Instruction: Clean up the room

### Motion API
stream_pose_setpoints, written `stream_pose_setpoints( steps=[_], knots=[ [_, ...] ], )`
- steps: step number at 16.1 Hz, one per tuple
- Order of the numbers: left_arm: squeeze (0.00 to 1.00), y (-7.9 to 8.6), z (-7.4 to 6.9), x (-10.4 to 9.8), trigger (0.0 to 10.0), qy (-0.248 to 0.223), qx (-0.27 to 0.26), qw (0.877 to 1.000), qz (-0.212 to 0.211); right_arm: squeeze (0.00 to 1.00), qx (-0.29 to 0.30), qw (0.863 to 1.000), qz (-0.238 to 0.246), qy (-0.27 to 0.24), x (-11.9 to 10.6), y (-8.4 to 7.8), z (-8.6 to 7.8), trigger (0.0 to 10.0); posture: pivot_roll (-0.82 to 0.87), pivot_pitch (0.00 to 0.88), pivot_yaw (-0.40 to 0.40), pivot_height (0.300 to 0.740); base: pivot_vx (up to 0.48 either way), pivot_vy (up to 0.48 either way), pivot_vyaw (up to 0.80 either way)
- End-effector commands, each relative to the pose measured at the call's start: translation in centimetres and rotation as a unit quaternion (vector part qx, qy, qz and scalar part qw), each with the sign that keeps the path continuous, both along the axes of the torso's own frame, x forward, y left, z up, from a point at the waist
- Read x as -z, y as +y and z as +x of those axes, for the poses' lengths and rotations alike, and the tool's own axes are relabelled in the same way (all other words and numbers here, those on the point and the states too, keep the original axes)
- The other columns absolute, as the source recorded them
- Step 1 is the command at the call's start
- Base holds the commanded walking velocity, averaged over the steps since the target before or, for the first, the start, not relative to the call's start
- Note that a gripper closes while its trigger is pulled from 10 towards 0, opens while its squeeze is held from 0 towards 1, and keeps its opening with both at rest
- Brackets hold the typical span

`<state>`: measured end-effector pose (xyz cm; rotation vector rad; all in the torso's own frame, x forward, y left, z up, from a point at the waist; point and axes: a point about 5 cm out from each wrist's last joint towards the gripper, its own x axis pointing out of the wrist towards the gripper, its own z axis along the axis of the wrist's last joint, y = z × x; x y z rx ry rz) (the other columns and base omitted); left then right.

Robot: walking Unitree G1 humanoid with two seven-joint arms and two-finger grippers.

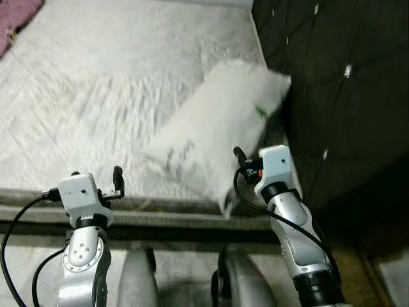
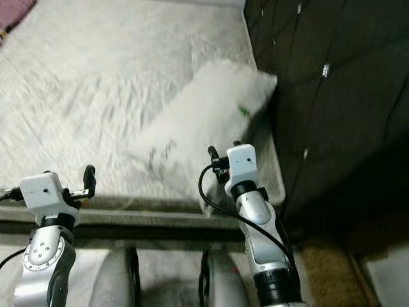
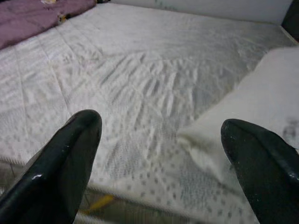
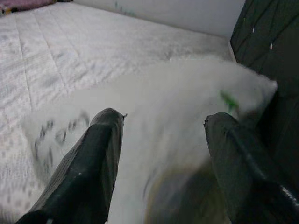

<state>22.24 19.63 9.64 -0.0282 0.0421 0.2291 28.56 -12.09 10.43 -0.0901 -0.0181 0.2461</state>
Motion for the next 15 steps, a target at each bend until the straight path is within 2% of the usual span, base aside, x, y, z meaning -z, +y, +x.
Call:
stream_pose_setpoints(
  steps=[1, 6, 8, 9, 11, 12, 13, 14, 15],
  knots=[
    [0.0, -0.1, -0.1, 0.2, 10.0, 0.008, 0.002, 1.0, 0.0, 0.0, -0.001, 1.0, 0.001, 0.005, 0.0, -0.1, -0.1, 10.0, 0.01, 0.165, -0.06, 0.576, 0.0, 0.0, 0.0],
    [0.0, -0.1, -0.1, -0.1, 10.0, 0.003, 0.0, 1.0, -0.002, 0.0, -0.016, 1.0, -0.009, 0.011, 0.0, 0.2, 0.1, 10.0, 0.01, 0.167, -0.069, 0.576, 0.0, 0.0, 0.0],
    [0.0, -0.1, -0.2, -0.1, 10.0, 0.002, -0.003, 1.0, -0.006, 0.0, -0.018, 0.999, -0.033, 0.008, 0.0, 0.4, 0.1, 10.0, 0.01, 0.167, -0.074, 0.576, 0.0, 0.0, 0.0],
    [0.0, -0.1, -0.3, -0.1, 10.0, -0.001, -0.004, 1.0, -0.007, 0.0, -0.004, 0.998, -0.046, 0.033, 0.4, 0.3, 0.3, 10.0, 0.01, 0.166, -0.075, 0.576, 0.0, 0.0, 0.0],
    [0.0, -0.2, -0.2, -0.3, 10.0, -0.007, -0.001, 1.0, -0.007, 0.0, -0.028, 0.999, -0.03, 0.018, -0.3, 0.6, 0.6, 10.0, 0.01, 0.164, -0.079, 0.576, 0.176, 0.0, 0.0],
    [0.0, -0.2, -0.2, -0.3, 10.0, -0.007, -0.001, 1.0, -0.006, 0.0, -0.014, 1.0, 0.002, 0.025, -0.9, 0.8, 0.9, 10.0, 0.01, 0.162, -0.079, 0.576, 0.405, 0.0, 0.0],
    [0.0, -0.2, -0.2, -0.3, 10.0, -0.008, -0.001, 1.0, -0.007, 0.0, -0.002, 1.0, -0.01, 0.012, -1.1, 0.7, 1.2, 10.0, 0.01, 0.157, -0.08, 0.576, 0.416, 0.0, 0.0],
    [0.0, -0.2, -0.1, -0.3, 10.0, -0.008, -0.001, 1.0, -0.007, 0.0, -0.004, 1.0, -0.003, 0.028, -1.0, 0.8, 1.4, 10.0, 0.01, 0.154, -0.082, 0.576, 0.42, 0.0, 0.0],
    [0.0, -0.3, 0.0, -0.2, 10.0, -0.008, 0.001, 1.0, -0.005, 0.0, -0.027, 0.999, 0.004, 0.027, -1.0, 1.0, 1.4, 10.0, 0.02, 0.15, -0.083, 0.576, 0.42, 0.0, 0.0]
  ],
)
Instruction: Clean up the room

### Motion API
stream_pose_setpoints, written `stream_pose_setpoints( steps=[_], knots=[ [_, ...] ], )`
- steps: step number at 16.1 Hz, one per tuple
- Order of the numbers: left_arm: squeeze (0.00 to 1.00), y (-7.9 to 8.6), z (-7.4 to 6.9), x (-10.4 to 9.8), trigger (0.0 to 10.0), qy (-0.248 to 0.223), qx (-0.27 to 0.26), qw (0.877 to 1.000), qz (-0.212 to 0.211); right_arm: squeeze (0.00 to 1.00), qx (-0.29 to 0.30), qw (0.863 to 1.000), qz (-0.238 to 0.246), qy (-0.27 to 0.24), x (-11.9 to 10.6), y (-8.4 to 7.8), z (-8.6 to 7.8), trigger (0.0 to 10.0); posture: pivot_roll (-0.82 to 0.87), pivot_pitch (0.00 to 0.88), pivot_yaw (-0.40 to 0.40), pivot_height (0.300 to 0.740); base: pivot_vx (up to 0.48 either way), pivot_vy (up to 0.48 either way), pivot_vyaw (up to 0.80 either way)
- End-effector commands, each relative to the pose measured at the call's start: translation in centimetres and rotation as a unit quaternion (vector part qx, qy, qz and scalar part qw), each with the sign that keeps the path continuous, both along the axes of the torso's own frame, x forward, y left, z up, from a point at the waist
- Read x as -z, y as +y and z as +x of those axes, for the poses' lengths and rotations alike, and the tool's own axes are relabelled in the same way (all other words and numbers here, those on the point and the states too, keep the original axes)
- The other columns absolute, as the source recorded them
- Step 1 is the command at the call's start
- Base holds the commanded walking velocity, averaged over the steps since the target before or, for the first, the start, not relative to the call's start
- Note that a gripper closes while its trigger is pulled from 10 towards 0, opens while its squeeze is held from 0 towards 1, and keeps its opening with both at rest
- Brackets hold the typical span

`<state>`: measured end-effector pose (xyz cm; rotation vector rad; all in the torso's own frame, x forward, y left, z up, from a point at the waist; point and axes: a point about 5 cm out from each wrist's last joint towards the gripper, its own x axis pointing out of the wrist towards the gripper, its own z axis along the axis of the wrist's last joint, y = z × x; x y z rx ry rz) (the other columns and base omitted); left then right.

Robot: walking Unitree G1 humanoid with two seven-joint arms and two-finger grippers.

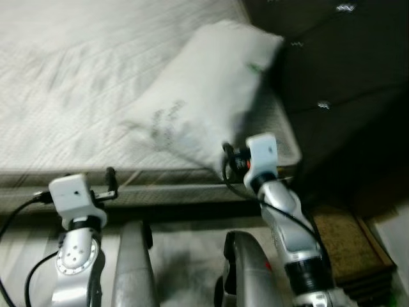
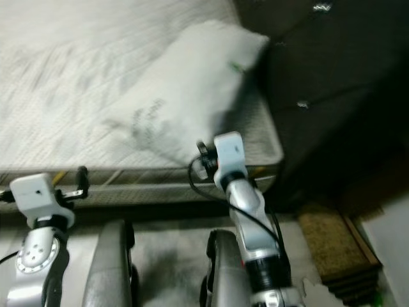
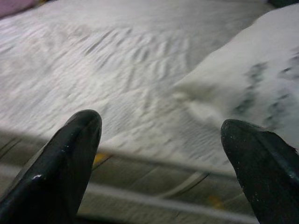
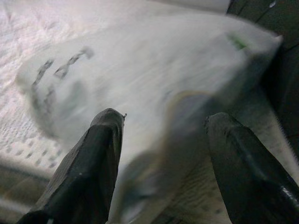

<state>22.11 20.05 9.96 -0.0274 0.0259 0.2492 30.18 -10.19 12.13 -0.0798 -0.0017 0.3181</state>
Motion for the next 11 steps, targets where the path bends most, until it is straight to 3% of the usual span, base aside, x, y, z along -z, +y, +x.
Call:
stream_pose_setpoints(
  steps=[1, 5, 8, 11],
  knots=[
    [0.0, -0.68, 0.18, 0.07, 10.0, -0.001, 0.012, 1.0, -0.006, 0.0, 0.003, 1.0, 0.009, 0.017, 0.82, -0.92, -0.26, 10.0, 0.02, 0.148, -0.083, 0.576, 0.42, 0.0, 0.0],
    [0.0, -0.65, 0.29, 0.14, 10.0, 0.003, 0.011, 1.0, -0.006, 0.0, -0.002, 1.0, 0.013, 0.021, 0.93, -0.97, -0.32, 10.0, 0.02, 0.146, -0.084, 0.576, 0.376, 0.0, 0.0],
    [0.0, -0.71, 0.42, 0.29, 10.0, 0.008, 0.007, 1.0, -0.008, 0.0, -0.006, 1.0, 0.004, 0.02, 0.99, -1.05, -0.3, 10.0, 0.02, 0.148, -0.084, 0.576, 0.0, 0.0, 0.0],
    [0.0, -0.81, 0.56, 0.37, 10.0, 0.01, 0.01, 1.0, -0.007, 0.0, -0.016, 1.0, -0.001, 0.015, 0.98, -0.87, -0.39, 10.0, 0.01, 0.148, -0.084, 0.576, 0.0, 0.0, 0.8]
  ],
)
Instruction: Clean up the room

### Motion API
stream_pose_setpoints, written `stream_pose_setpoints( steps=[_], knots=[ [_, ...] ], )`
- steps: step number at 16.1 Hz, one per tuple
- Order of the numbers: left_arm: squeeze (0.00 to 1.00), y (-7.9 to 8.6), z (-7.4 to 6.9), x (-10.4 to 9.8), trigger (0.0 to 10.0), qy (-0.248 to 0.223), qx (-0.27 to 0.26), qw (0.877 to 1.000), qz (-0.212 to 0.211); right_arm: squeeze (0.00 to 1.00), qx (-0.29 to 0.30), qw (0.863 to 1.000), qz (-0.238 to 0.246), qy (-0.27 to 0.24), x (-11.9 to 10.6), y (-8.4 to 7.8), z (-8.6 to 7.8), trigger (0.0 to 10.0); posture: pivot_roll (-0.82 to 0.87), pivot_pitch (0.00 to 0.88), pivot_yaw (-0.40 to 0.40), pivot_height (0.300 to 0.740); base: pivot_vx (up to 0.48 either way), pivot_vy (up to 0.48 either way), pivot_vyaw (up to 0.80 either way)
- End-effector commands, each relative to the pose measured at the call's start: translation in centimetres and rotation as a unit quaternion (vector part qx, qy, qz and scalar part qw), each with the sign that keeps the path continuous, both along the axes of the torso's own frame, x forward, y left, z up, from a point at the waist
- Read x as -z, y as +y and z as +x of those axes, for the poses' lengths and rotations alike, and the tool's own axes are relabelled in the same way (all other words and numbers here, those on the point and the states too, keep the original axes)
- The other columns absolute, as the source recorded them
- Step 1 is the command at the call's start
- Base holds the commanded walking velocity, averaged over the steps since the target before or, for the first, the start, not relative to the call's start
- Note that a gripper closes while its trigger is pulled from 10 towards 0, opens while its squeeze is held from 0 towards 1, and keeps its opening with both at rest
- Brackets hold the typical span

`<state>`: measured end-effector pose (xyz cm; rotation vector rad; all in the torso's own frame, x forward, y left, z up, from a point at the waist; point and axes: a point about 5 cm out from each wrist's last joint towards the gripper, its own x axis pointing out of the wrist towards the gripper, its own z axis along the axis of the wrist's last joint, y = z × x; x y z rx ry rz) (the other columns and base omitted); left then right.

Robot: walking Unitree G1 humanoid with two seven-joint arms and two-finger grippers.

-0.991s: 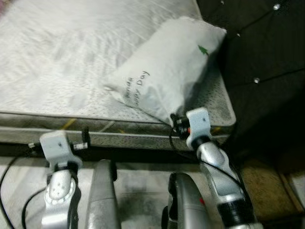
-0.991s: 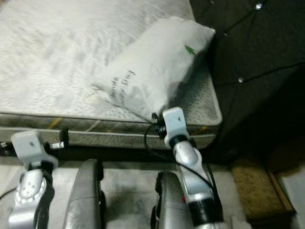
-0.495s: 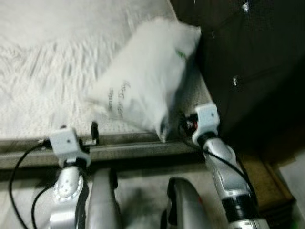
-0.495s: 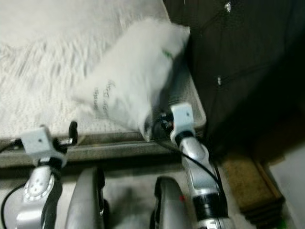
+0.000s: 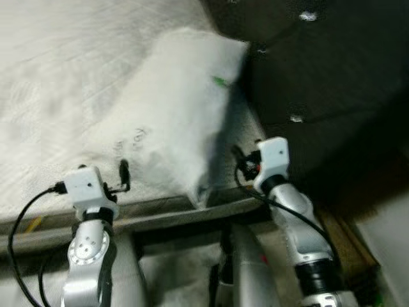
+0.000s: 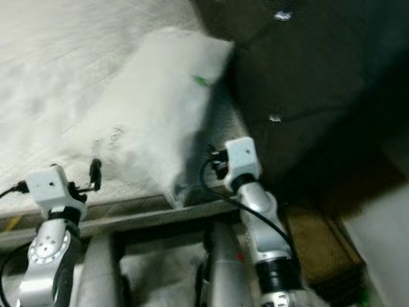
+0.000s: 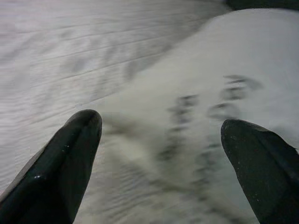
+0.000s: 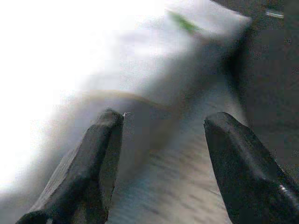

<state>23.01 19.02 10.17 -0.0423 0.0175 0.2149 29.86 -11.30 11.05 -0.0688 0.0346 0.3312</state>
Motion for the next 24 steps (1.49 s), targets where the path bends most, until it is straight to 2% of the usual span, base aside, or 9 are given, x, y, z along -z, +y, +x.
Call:
stream_pose_setpoints(
  steps=[1, 7, 9, 13, 17, 21, 24],
  knots=[
    [0.0, 0.2, -0.3, 0.6, 10.0, 0.015, -0.007, 1.0, 0.0, 0.0, -0.01, 1.0, -0.002, -0.003, -0.1, 0.2, 0.0, 10.0, 0.01, 0.147, -0.083, 0.576, 0.0, 0.0, 0.8],
    [0.0, 0.2, 0.0, 0.6, 10.0, 0.014, -0.006, 1.0, 0.003, 0.0, -0.018, 1.0, -0.01, 0.007, 0.3, 0.5, 0.2, 10.0, 0.01, 0.141, -0.081, 0.576, 0.0, 0.0, 0.69],
    [0.0, 0.2, 0.1, 0.5, 10.0, 0.015, -0.006, 1.0, 0.002, 0.0, -0.021, 0.999, -0.013, 0.026, 0.7, 0.6, 0.4, 10.0, 0.01, 0.141, -0.081, 0.576, 0.0, 0.0, 0.0],
    [0.0, 0.2, 0.2, 0.6, 10.0, 0.015, -0.007, 1.0, 0.002, 0.0, -0.015, 1.0, -0.012, 0.022, 0.4, 0.8, 1.0, 10.0, 0.01, 0.141, -0.082, 0.576, 0.0, 0.0, 0.0],
    [0.0, 0.2, 0.2, 0.6, 10.0, 0.015, -0.01, 1.0, 0.004, 0.0, -0.017, 1.0, -0.013, 0.019, 0.4, 0.9, 1.1, 10.0, 0.02, 0.14, -0.083, 0.546, 0.0, 0.0, 0.0],
    [0.0, 0.3, 0.0, 0.5, 10.0, 0.015, -0.014, 1.0, 0.006, 0.0, 0.06, 0.995, -0.07, 0.031, 0.6, -1.2, 2.0, 10.0, 0.02, 0.146, -0.081, 0.546, 0.0, 0.0, 0.0],
    [0.0, 0.3, -0.1, 0.5, 10.0, 0.015, -0.014, 1.0, 0.008, 0.0, 0.095, 0.991, -0.079, 0.041, 0.8, -2.2, 2.4, 10.0, 0.03, 0.152, -0.08, 0.546, 0.0, 0.0, 0.0]
  ],
)
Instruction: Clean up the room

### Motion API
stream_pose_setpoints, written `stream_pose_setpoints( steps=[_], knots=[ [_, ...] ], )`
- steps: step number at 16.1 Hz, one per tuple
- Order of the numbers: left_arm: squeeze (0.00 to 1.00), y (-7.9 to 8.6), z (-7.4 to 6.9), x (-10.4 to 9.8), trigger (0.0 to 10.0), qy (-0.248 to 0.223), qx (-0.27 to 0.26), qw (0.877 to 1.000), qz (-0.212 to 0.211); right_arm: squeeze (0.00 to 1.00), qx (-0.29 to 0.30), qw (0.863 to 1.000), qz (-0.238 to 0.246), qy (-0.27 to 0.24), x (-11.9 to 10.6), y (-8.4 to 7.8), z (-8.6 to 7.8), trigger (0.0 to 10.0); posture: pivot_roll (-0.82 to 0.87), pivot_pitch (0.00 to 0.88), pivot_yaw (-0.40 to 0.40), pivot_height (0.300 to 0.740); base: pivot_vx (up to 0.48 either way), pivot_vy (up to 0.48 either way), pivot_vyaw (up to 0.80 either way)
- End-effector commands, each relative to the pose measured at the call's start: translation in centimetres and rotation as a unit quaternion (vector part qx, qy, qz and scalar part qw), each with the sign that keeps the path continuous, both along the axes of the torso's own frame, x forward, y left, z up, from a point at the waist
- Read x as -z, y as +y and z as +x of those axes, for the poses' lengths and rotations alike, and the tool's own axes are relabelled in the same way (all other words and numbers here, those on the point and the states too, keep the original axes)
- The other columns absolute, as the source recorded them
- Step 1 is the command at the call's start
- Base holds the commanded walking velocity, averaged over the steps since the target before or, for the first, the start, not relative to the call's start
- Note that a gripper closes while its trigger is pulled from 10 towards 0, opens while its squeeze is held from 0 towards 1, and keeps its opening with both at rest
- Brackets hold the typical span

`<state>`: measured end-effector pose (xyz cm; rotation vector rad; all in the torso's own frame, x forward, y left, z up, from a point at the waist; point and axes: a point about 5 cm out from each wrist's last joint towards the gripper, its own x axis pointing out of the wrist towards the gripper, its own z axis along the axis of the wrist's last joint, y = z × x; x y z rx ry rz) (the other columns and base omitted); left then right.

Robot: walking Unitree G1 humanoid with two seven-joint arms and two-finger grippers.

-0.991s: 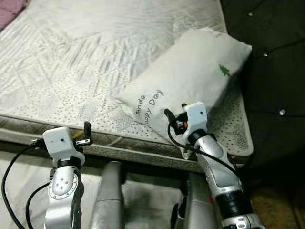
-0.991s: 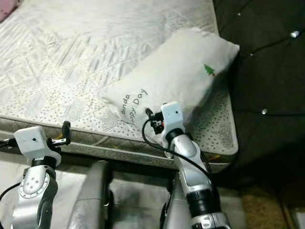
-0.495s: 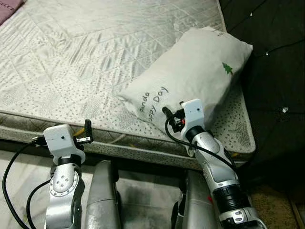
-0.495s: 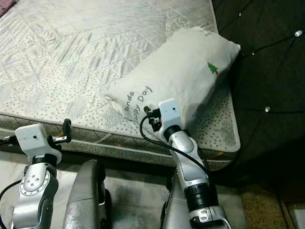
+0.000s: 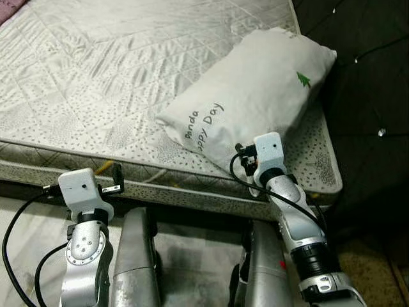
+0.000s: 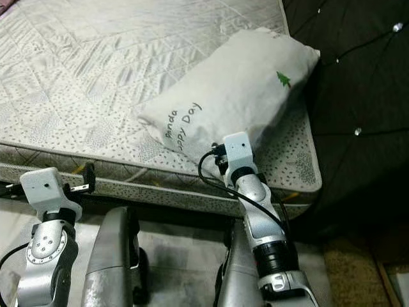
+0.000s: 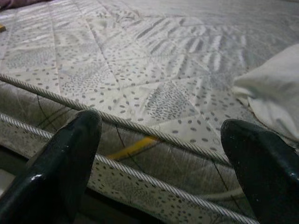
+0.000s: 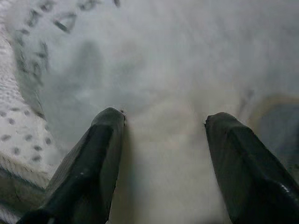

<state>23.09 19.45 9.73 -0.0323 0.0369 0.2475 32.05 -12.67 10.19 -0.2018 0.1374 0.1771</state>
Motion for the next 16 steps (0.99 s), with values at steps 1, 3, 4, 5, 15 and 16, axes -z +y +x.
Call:
stream_pose_setpoints(
  steps=[1, 3, 4, 5, 15, 16],
  knots=[
    [0.0, -0.1, -0.3, 0.0, 10.0, 0.006, 0.002, 1.0, 0.004, 0.0, 0.03, 0.999, -0.014, 0.014, 0.2, -1.1, 0.5, 10.0, 0.03, 0.153, -0.081, 0.546, 0.0, 0.0, 0.0],
    [0.0, -0.1, -0.5, 0.1, 10.0, 0.007, 0.002, 1.0, 0.004, 0.0, 0.041, 0.998, -0.021, 0.03, 0.6, -1.4, 0.7, 10.0, 0.04, 0.156, -0.082, 0.546, 0.0, 0.0, 0.0],
    [0.0, -0.1, -0.7, 0.1, 10.0, 0.01, 0.001, 1.0, 0.003, 0.0, 0.053, 0.997, -0.022, 0.059, 1.3, -1.7, 1.0, 10.0, 0.04, 0.167, -0.085, 0.546, 0.0, 0.0, 0.0],
    [0.0, -0.1, -0.8, 0.1, 10.0, 0.011, 0.001, 1.0, 0.004, 0.0, 0.062, 0.995, -0.023, 0.076, 1.7, -1.9, 1.1, 10.0, 0.05, 0.172, -0.085, 0.546, 0.0, 0.0, 0.0],
    [0.0, 0.3, -1.0, -0.1, 10.0, 0.016, -0.003, 1.0, 0.014, 0.0, 0.133, 0.988, 0.059, 0.058, 0.2, -4.3, -0.1, 10.0, 0.05, 0.166, -0.063, 0.546, 0.0, 0.0, 0.0],
    [0.0, 0.3, -0.9, -0.2, 10.0, 0.015, -0.001, 1.0, 0.014, 0.0, 0.106, 0.991, 0.061, 0.054, 0.0, -3.7, -1.1, 10.0, 0.05, 0.164, -0.06, 0.546, 0.0, 0.0, 0.0]
  ],
)
